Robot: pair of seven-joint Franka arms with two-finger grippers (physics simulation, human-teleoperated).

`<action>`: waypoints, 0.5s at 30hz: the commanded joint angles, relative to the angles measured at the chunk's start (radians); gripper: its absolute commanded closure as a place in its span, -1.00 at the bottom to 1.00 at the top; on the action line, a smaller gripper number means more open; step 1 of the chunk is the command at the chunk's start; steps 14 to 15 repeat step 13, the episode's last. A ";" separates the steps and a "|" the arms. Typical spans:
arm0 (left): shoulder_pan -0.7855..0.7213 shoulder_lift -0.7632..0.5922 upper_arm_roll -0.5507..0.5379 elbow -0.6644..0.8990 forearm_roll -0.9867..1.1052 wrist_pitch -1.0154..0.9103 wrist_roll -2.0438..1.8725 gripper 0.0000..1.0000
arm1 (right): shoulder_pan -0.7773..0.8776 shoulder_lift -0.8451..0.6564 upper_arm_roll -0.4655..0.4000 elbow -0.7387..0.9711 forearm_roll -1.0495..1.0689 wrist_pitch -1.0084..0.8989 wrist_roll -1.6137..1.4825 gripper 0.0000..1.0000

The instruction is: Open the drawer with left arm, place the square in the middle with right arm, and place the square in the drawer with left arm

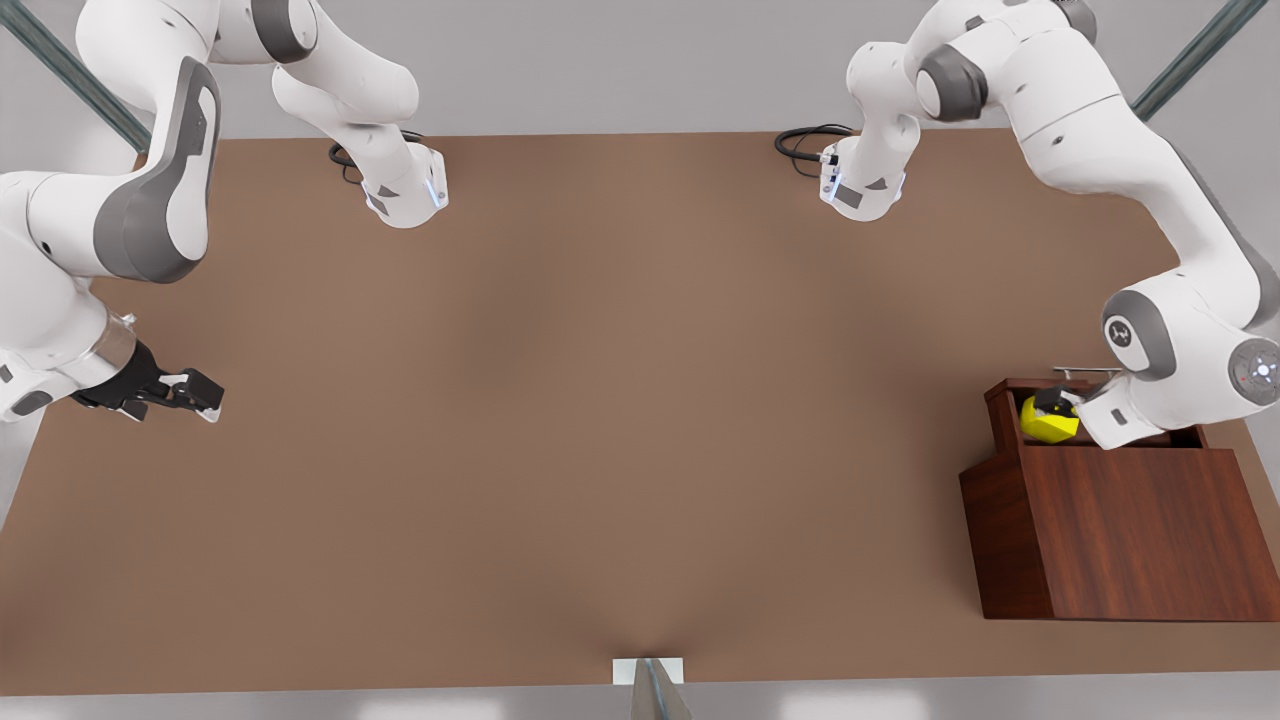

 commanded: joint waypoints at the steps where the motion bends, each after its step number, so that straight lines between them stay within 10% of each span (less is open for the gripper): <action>1: 0.002 -0.002 -0.003 0.009 -0.089 -0.005 -0.036 -1.00 | 0.000 0.000 0.000 0.000 0.000 0.000 -0.001 -1.00; 6: -0.080 -0.060 -0.061 0.196 -0.104 -0.028 -0.379 -1.00 | 0.000 0.001 0.000 0.000 0.000 0.012 0.001 -1.00; 9: 0.255 -0.193 -0.627 0.177 0.218 -0.026 -0.477 -1.00 | 0.000 0.001 0.000 0.000 -0.002 0.014 0.001 -1.00; 15: 0.263 -0.233 -0.650 0.131 0.248 -0.020 -0.475 -1.00 | 0.002 0.001 0.000 0.000 0.000 0.014 0.001 -1.00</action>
